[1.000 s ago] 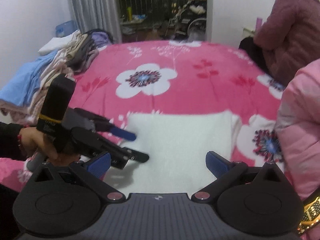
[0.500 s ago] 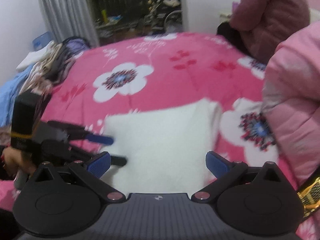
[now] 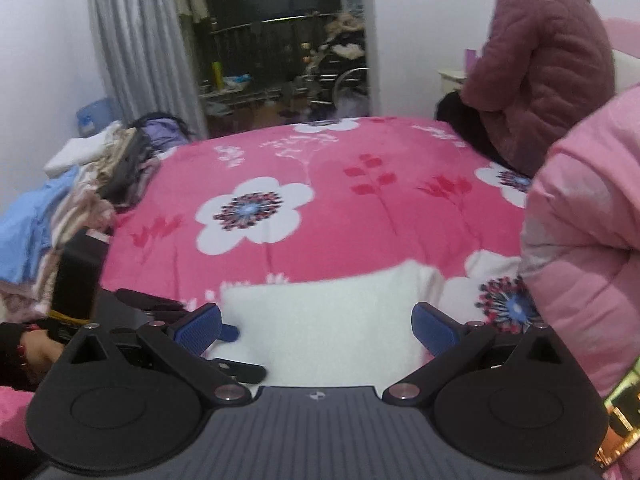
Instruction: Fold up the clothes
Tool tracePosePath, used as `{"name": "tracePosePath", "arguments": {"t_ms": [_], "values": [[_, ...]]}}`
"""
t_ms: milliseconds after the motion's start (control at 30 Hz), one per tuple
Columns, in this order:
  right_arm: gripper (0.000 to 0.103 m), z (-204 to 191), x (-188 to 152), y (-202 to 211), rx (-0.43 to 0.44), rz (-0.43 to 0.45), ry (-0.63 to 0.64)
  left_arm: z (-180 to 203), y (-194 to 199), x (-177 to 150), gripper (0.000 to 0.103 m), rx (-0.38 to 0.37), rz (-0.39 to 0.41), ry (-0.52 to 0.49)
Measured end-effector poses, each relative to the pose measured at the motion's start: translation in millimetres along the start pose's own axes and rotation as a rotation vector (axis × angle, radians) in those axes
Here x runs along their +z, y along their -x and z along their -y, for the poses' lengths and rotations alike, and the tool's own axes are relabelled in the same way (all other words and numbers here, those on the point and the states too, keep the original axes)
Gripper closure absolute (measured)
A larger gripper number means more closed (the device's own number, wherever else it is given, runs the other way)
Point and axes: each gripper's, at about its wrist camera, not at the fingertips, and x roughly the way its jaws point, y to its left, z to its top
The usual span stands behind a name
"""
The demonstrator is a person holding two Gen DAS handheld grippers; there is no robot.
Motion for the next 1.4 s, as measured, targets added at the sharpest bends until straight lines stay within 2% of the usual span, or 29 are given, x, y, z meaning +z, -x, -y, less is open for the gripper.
{"name": "tracePosePath", "arguments": {"t_ms": [167, 333, 400, 433, 467, 533, 733, 800, 867, 933, 1000, 1100, 1167, 1300, 1400], "values": [[0.000, -2, -4, -8, 0.093, -0.076, -0.030, 1, 0, 0, 0.035, 0.002, 0.000, 0.000], [0.002, -7, -11, -14, 0.052, -0.093, 0.002, 2, 0, 0, 0.035, 0.006, 0.002, 0.002], [0.012, -14, -16, -16, 0.014, -0.088, 0.071, 2, 1, -1, 0.035, 0.009, 0.005, 0.003], [0.024, -18, -19, -17, -0.006, -0.084, 0.110, 2, 1, -1, 0.035, 0.011, 0.008, 0.003], [0.028, -22, -21, -17, -0.019, -0.080, 0.145, 3, 1, -1, 0.035, 0.014, 0.010, 0.002], [0.030, -28, -25, -18, -0.035, -0.069, 0.208, 4, 2, -1, 0.035, 0.019, 0.013, 0.001], [0.064, -38, -27, -29, -0.067, -0.049, 0.335, 7, 9, 3, 0.036, 0.034, 0.045, -0.008], [0.066, -40, -25, -36, -0.063, -0.049, 0.364, 8, 12, 6, 0.035, 0.037, 0.059, -0.011], [0.072, -40, -22, -43, -0.052, -0.061, 0.378, 8, 12, 7, 0.035, 0.039, 0.062, -0.021], [0.072, -39, -21, -53, -0.052, -0.078, 0.392, 9, 8, 7, 0.035, 0.041, 0.051, -0.031], [0.072, -33, -23, -65, -0.061, -0.101, 0.400, 10, -2, 3, 0.035, 0.050, 0.004, -0.065], [0.077, -5, -31, -69, -0.103, -0.145, 0.364, 8, 2, -4, 0.035, 0.045, 0.026, -0.105], [0.077, 19, -34, -63, -0.120, -0.158, 0.309, 2, 6, -6, 0.035, 0.036, 0.027, -0.086], [0.076, 33, -22, -44, -0.147, -0.125, 0.266, -3, 17, -1, 0.037, 0.048, 0.047, -0.068], [0.076, 21, -5, -43, -0.100, -0.063, 0.281, 0, 14, 15, 0.037, 0.034, 0.062, -0.076]]}}
